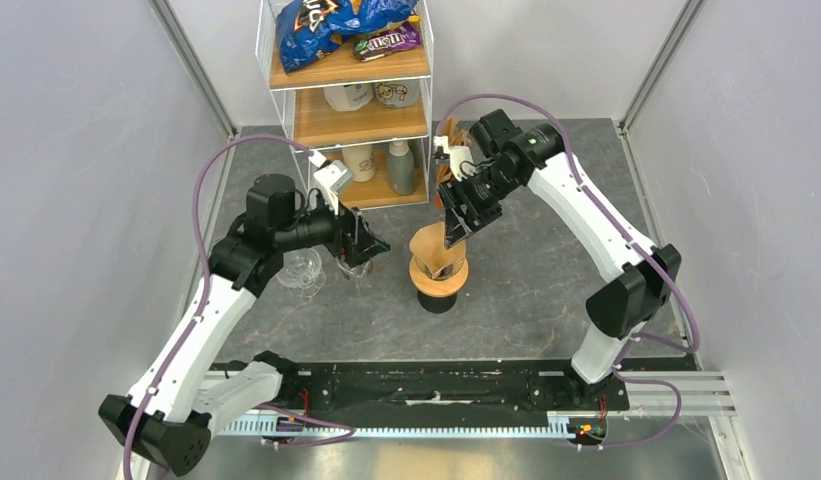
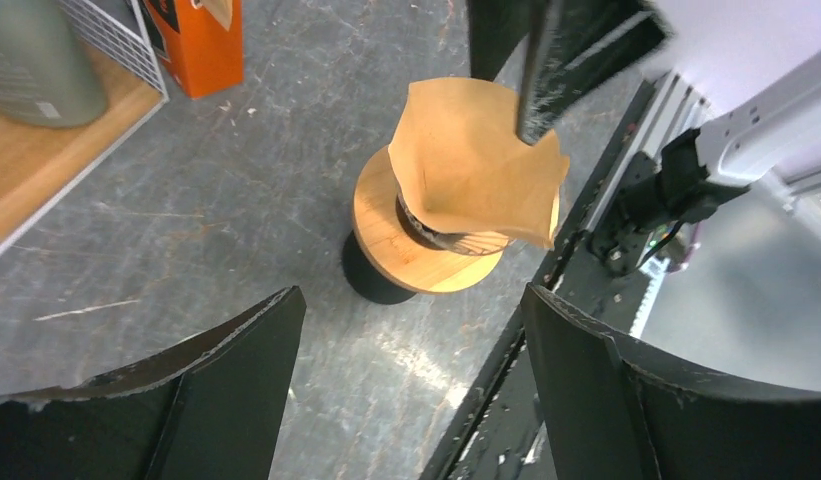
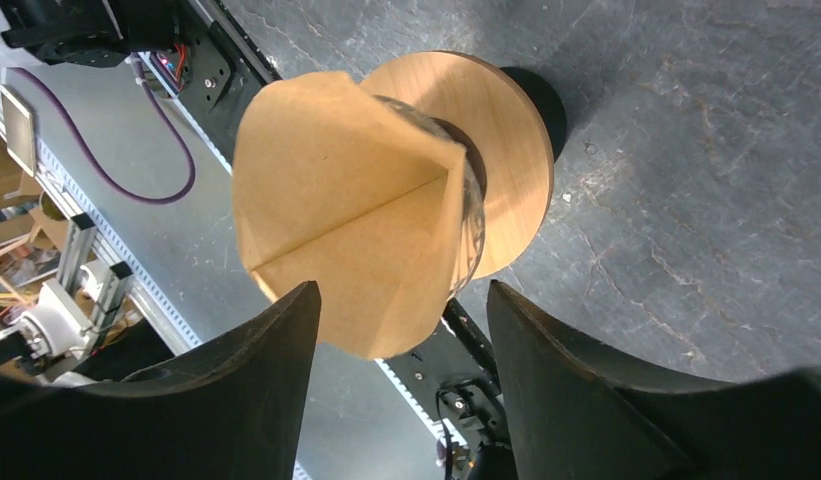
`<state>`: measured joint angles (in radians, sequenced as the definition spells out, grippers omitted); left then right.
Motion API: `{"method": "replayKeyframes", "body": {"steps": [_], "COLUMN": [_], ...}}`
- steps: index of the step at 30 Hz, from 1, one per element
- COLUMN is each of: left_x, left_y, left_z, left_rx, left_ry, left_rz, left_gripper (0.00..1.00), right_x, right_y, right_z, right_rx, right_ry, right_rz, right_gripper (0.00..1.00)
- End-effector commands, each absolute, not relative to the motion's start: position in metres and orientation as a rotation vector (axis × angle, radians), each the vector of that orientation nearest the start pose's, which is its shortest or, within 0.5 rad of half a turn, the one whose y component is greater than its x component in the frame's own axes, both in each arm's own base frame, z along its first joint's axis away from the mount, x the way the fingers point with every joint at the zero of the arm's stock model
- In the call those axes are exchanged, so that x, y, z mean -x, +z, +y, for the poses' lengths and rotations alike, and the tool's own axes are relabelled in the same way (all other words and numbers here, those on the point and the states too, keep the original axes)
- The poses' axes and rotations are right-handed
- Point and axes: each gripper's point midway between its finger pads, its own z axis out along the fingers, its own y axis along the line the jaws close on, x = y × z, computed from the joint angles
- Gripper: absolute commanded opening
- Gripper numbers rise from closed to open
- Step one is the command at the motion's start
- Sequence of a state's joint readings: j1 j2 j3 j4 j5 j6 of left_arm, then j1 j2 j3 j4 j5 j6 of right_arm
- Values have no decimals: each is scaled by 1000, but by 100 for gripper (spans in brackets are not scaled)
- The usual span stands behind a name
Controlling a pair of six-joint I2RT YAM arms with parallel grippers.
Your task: Place the coffee filter in the dripper
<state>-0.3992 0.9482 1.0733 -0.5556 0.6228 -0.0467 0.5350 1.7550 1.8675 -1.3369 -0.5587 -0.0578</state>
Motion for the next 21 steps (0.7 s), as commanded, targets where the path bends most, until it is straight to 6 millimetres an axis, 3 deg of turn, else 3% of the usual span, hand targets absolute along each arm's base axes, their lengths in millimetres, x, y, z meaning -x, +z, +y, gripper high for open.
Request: {"method": "replayKeyframes", "body": {"steps": [1,4,8,14,21], "left_x": [-229,-232,-231,-241,-250], "left_y": [303,294,284,268,259], "left_z": [-221,-226,-236,-245,-249], "left_rx": [-587,-545,-538,-455,-451], "left_ry": [-1047,-1092,-1088,-1108,-1101], "left_rz": [1930,1990,2015,2087,2110], "left_gripper": [87,84,82,78,77], "right_x": [-238,-225,-213,-222,-219], "right_y": [279,278,261,248,279], "right_z": [244,233,222,223,235], "right_rx": [980,974,983,907,844], "right_ry": [889,908,894,910,1119], "right_rz": [2460,2468,2519,2573,2479], "right_gripper": [73,74,74,73,80]}}
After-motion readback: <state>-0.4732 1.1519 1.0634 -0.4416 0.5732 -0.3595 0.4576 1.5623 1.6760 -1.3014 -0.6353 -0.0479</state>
